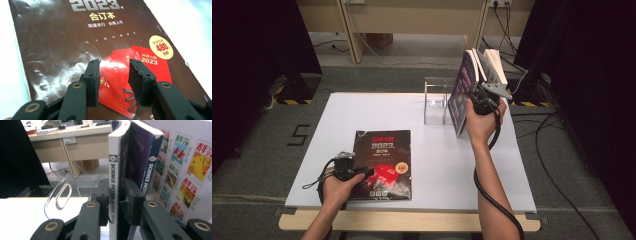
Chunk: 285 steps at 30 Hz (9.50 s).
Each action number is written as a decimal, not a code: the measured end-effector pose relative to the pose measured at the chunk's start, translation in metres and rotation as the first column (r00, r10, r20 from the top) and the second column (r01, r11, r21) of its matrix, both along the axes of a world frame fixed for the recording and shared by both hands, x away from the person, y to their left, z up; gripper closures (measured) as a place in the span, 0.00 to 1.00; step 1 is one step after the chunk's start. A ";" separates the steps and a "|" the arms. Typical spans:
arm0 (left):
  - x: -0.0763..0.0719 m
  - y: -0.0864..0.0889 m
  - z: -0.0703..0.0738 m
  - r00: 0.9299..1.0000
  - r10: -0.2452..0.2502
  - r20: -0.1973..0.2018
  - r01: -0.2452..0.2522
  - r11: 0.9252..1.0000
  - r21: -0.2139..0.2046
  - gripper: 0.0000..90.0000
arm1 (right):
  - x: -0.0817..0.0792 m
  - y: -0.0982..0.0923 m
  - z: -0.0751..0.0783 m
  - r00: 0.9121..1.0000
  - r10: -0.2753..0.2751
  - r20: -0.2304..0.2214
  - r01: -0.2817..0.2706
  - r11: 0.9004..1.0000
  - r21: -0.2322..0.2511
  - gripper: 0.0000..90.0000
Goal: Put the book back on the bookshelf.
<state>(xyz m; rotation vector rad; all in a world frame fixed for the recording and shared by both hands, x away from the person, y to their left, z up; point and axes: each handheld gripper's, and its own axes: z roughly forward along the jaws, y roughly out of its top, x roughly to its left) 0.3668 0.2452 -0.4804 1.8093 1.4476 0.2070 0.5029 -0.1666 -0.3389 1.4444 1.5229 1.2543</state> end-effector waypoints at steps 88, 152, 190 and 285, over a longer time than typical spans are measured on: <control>0.002 -0.001 -0.002 1.000 -0.022 0.006 0.023 1.000 -0.017 0.67 | 0.021 0.023 0.008 0.991 -0.110 0.072 0.116 0.989 -0.089 0.91; 0.000 0.006 0.006 0.998 0.032 0.047 -0.032 0.999 0.003 0.67 | -0.045 -0.001 -0.030 0.996 0.032 -0.087 -0.038 0.997 -0.067 0.80; 0.048 0.044 0.001 0.964 0.258 0.060 -0.265 0.952 0.156 1.00 | -0.070 -0.026 -0.075 0.949 0.109 -0.294 -0.122 0.992 -0.025 0.81; 0.032 -0.091 -0.007 0.987 -0.151 0.044 0.143 0.977 0.159 1.00 | -0.043 -0.001 -0.125 0.804 0.214 -0.554 -0.225 0.973 0.049 0.72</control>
